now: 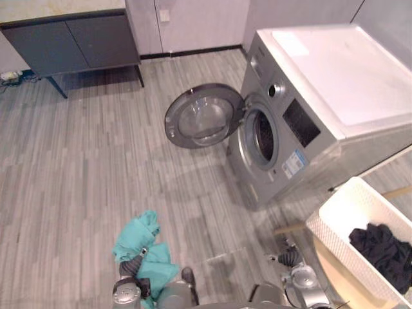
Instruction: Pick up the laundry basket with both hands and put the clothes into the washing machine.
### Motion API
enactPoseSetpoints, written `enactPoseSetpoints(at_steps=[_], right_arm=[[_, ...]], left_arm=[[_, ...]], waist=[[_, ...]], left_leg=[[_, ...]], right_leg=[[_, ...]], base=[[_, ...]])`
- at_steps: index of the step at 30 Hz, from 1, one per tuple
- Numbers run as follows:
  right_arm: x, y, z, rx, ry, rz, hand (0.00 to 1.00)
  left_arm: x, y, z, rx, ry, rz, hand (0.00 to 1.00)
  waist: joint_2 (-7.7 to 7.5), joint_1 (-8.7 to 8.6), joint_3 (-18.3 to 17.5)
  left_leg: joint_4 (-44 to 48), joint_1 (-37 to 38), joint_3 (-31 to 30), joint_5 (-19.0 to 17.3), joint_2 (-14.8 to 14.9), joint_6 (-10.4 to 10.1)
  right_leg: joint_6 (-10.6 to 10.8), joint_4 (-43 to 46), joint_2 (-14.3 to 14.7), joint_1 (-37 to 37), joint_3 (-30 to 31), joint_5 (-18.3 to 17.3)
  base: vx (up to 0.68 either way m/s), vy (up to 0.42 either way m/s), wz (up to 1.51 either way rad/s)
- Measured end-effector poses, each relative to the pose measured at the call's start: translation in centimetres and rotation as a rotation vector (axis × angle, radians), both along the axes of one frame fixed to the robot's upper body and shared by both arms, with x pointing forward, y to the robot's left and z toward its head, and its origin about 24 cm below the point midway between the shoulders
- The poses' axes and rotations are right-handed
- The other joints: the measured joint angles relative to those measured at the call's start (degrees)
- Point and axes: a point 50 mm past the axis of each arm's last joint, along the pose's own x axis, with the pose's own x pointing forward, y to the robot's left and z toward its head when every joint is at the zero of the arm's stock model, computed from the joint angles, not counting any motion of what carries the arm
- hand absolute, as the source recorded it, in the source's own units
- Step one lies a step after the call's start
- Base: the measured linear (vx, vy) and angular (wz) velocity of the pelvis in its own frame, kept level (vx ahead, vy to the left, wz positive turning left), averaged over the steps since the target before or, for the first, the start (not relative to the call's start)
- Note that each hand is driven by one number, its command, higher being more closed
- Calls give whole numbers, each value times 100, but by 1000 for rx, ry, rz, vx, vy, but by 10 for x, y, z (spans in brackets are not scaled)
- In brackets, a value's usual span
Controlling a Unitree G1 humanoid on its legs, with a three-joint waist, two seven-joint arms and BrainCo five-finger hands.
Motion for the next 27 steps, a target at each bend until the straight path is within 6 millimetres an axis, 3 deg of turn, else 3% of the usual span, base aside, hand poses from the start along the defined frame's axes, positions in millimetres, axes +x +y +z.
enactPoseSetpoints(at_steps=[1,2,3,4,5,6,8,9,10,12,15,18,20,21,22,24,25,27], right_arm=[[-5,-1,-3,1,27,-6,0],[-7,-1,-5,1,39,-8,0],[-11,-2,-7,-1,57,-12,0],[-16,-6,-8,-9,71,-20,0],[-15,-8,-7,-13,65,-26,0],[-11,-10,-4,-13,45,-37,0],[-10,-5,-3,2,30,-37,0],[-11,-3,-2,6,19,-36,0],[-6,0,3,9,-15,-29,0],[4,3,10,16,-65,-27,0],[7,2,13,13,-81,-36,0],[7,0,13,19,-83,-60,0],[8,-1,15,14,-91,-61,0],[7,-2,15,8,-89,-59,0],[5,-5,15,-1,-85,-56,0],[4,6,15,27,-96,-48,0],[-3,9,13,31,-84,-39,0],[-8,11,11,32,-71,-34,0]], left_arm=[[6,-1,2,-2,-12,-7,100],[7,-2,2,-3,-14,-9,100],[14,-4,4,-6,-28,-18,100],[15,-9,1,-22,-19,-26,100],[15,-12,0,-29,-20,-28,100],[16,-16,0,-36,-24,-31,100],[14,-21,-3,-55,-16,-28,100],[10,-25,-5,-71,-10,-20,100],[4,-31,-5,-90,-17,-11,100],[2,-33,-6,-97,-16,-13,100],[5,-37,-3,-107,-37,-13,100],[6,-39,-2,-111,-47,-10,100],[6,-46,-3,-131,-46,-8,100],[5,-49,-4,-141,-43,-6,100],[3,-54,-6,-155,-35,-4,100],[-3,-53,-8,-148,-17,-4,100],[-1,-50,-7,-135,-23,-17,100],[-2,-47,-6,-124,-19,-25,100]], waist=[[-27,-100,48],[-56,-131,61],[-124,-138,110],[-13,-127,104],[90,-131,104],[166,-104,117],[188,-131,129],[226,-118,141],[293,6,129],[252,105,91],[219,205,75],[229,296,65],[338,391,19],[432,395,-26],[540,416,-82],[531,364,-134],[355,342,-222],[279,367,-320]], left_leg=[[-27,142,-213,-86,-53,-60],[-50,218,-305,-120,-85,-107],[-41,384,-493,-229,-137,-250],[-49,533,-696,-368,-22,-352],[-18,555,-763,-426,81,-393],[287,515,-791,-447,205,-460],[1587,216,-701,-420,440,-633],[2704,-66,-567,-247,706,-853],[4368,-602,-180,-238,1307,-829],[4958,-1045,342,-389,1658,-598],[3907,-1335,742,-544,1683,-342],[2393,-1393,3,-506,1288,-405],[1210,-1217,-847,-297,982,-664],[974,-1158,-1035,-254,974,-717],[970,-1040,-1242,205,954,-909],[1186,-944,-957,107,853,-848],[1182,-818,-590,32,793,-730],[1215,-675,-7,-57,808,-637]], right_leg=[[12,-1140,124,-40,1,436],[38,-1732,150,-21,11,702],[44,-2448,150,106,33,1469],[-288,-2362,258,208,50,1985],[-441,-2156,313,163,25,1857],[-675,-1723,330,90,-74,1488],[-800,-1469,373,450,-299,1104],[-859,-1514,486,793,-358,950],[-988,-1694,779,1292,-281,805],[-1032,-1947,895,1618,-90,776],[-973,-2316,863,1967,290,816],[-879,-2480,839,2169,861,839],[-567,-2310,894,2121,1482,729],[-476,-2213,959,2084,1611,674],[-298,-2024,1072,1953,1936,557],[-189,-2010,1035,1946,2329,513],[-23,-1979,957,1893,2649,489],[69,-1982,949,1774,3066,538]], base=[[336,-89,82],[488,-144,95],[533,-173,82],[555,-185,75],[690,-224,54],[686,-239,39],[552,-216,37],[509,-186,-3],[483,-149,-31],[459,-85,-64],[359,6,-60],[230,172,-97],[151,284,-135],[126,426,-148],[111,448,-167],[81,354,-146],[37,232,-89],[39,265,-145]])
